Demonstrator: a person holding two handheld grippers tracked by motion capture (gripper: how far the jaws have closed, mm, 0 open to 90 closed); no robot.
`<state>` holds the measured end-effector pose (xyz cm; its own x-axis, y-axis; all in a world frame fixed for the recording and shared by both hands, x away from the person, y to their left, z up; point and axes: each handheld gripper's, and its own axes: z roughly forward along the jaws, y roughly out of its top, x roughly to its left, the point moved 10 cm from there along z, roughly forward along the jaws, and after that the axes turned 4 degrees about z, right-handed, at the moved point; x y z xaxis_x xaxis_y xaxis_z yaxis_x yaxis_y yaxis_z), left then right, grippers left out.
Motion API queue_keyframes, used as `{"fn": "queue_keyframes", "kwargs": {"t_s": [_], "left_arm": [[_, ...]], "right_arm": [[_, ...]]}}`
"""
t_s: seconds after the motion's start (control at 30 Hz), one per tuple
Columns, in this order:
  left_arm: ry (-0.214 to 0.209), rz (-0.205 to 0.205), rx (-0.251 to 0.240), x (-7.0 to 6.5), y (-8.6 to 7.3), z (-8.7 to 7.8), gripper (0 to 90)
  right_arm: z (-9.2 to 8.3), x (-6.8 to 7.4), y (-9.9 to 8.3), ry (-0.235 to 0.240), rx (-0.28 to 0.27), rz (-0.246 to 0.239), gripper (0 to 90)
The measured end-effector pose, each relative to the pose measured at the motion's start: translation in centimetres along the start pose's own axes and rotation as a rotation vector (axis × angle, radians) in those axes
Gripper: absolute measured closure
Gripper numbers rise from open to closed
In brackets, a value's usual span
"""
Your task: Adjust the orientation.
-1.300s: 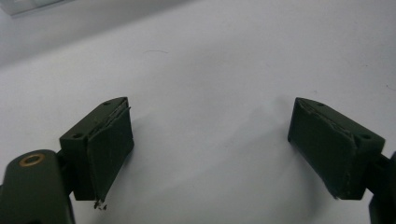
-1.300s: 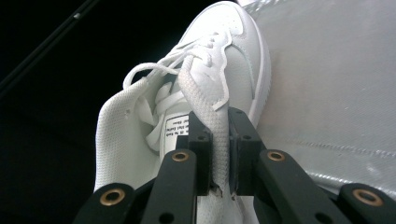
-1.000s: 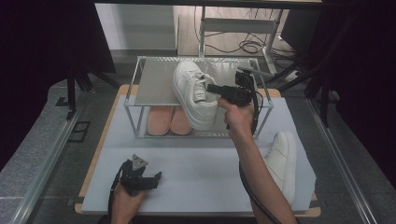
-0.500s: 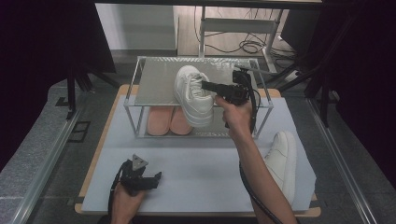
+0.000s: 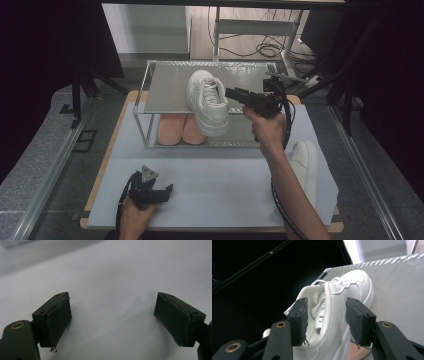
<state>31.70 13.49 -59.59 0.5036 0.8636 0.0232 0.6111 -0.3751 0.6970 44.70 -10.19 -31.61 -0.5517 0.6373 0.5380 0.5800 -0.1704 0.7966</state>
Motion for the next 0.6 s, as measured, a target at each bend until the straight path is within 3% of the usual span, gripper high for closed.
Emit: {"fn": "queue_keyframes", "kwargs": {"t_s": [0.33,0.6], "left_arm": [[0.002,-0.003,-0.005,0.0,0.1,0.0,14.2],[0.001,-0.002,-0.003,0.0,0.0,0.0,14.3]], "right_arm": [[-2.9,-0.6,-1.8,-0.064,0.004,-0.111,53.4],[-3.8,1.2,-5.5,0.002,0.082,-0.182,67.4]]}}
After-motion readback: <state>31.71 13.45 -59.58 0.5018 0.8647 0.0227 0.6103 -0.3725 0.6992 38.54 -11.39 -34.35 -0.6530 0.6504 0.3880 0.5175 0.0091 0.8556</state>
